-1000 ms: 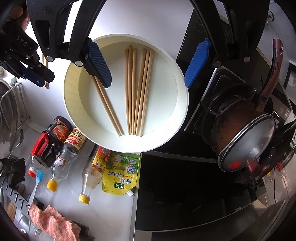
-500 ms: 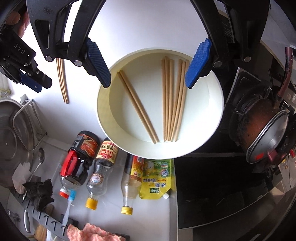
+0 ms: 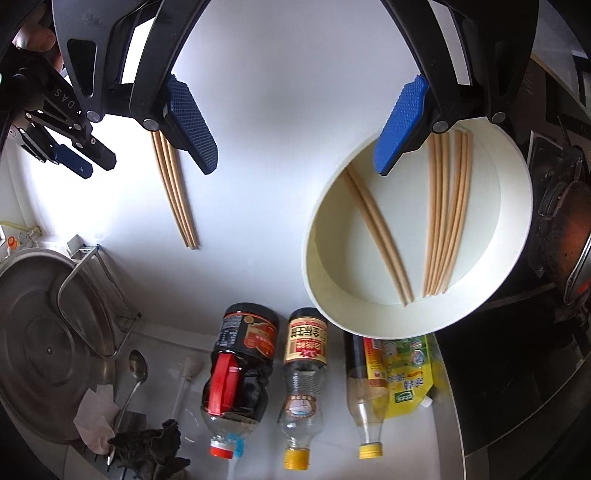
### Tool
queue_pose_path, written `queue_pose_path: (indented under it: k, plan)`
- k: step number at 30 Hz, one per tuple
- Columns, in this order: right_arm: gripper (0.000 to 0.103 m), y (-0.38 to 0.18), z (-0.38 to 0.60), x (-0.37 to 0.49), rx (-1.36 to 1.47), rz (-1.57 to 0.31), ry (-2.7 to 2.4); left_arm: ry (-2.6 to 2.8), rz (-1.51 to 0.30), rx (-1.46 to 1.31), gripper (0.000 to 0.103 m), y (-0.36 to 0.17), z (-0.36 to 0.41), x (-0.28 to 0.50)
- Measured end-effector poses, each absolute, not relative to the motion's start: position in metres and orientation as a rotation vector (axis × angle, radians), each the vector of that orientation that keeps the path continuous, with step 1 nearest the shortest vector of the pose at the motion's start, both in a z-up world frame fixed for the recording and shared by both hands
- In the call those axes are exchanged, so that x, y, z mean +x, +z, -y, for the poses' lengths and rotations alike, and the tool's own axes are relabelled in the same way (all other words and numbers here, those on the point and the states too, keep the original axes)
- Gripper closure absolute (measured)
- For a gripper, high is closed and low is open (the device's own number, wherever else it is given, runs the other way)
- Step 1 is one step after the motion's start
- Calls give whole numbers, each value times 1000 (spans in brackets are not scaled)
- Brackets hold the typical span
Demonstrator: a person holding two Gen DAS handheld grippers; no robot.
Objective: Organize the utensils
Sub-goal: 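Move the open right tool back toward the chopstick row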
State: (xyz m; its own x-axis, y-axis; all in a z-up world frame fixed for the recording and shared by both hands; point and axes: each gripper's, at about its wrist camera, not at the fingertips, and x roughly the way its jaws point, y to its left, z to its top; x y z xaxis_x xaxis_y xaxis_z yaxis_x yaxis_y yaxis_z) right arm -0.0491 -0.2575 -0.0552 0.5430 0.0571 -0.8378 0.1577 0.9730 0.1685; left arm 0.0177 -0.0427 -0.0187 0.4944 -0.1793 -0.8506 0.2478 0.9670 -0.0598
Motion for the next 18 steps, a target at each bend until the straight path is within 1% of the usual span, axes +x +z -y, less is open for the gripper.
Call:
queue_pose_path:
  k: [9, 10, 18]
  plan:
    - [55, -89, 267, -50, 222, -1027, -65, -296, -1042, 125, 17, -41, 84, 15]
    - [55, -93, 267, -48, 221, -1032, -60, -295, -1045, 131, 16, -43, 86, 15]
    - [54, -117, 260, -42, 209, -1052, -46, -288, -1085, 152, 16, -62, 90, 12]
